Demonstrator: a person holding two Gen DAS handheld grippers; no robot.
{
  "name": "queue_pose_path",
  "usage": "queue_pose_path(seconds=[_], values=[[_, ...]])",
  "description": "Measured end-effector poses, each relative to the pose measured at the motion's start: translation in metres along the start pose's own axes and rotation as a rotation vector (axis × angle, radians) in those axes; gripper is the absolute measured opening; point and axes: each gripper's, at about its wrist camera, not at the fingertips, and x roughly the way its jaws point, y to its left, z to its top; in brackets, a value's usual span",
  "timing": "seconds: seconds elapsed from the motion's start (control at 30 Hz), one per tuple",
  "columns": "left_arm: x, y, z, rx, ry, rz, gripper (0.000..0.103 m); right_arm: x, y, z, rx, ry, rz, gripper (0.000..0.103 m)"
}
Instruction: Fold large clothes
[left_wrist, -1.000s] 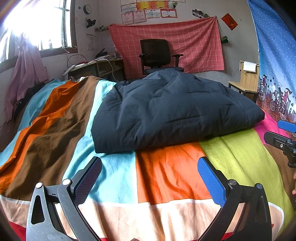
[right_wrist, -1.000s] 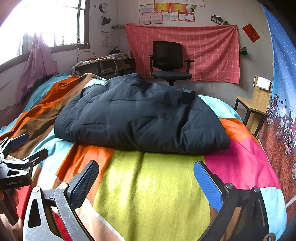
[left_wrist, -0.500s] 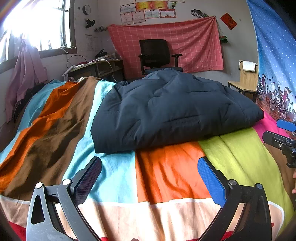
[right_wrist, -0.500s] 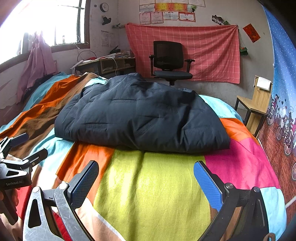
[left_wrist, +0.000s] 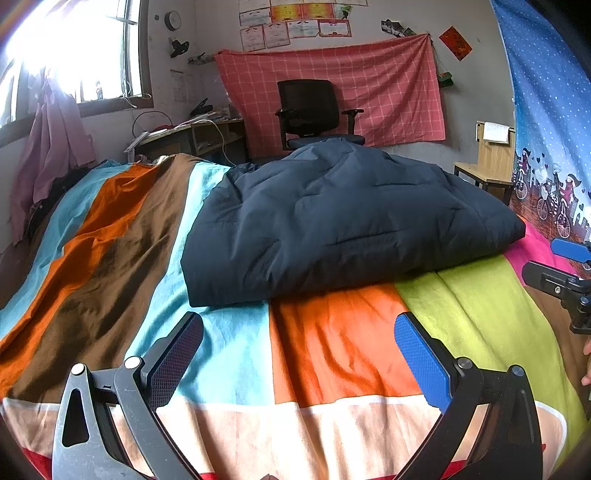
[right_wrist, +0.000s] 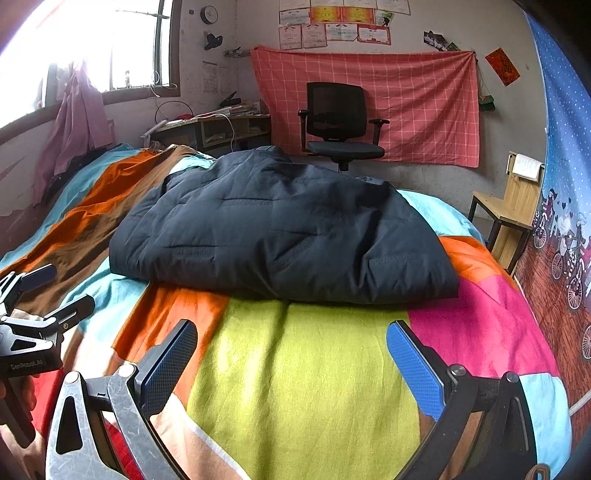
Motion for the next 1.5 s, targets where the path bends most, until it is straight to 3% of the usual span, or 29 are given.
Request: queue_pose_path(seconds=[1.5], values=[[-0.0015, 0.0028, -0.0019, 0.003, -0.007, -0.01, 0.101, -0.001, -0.003, -0.0006, 0.004, -0.004, -0.001, 0.103]])
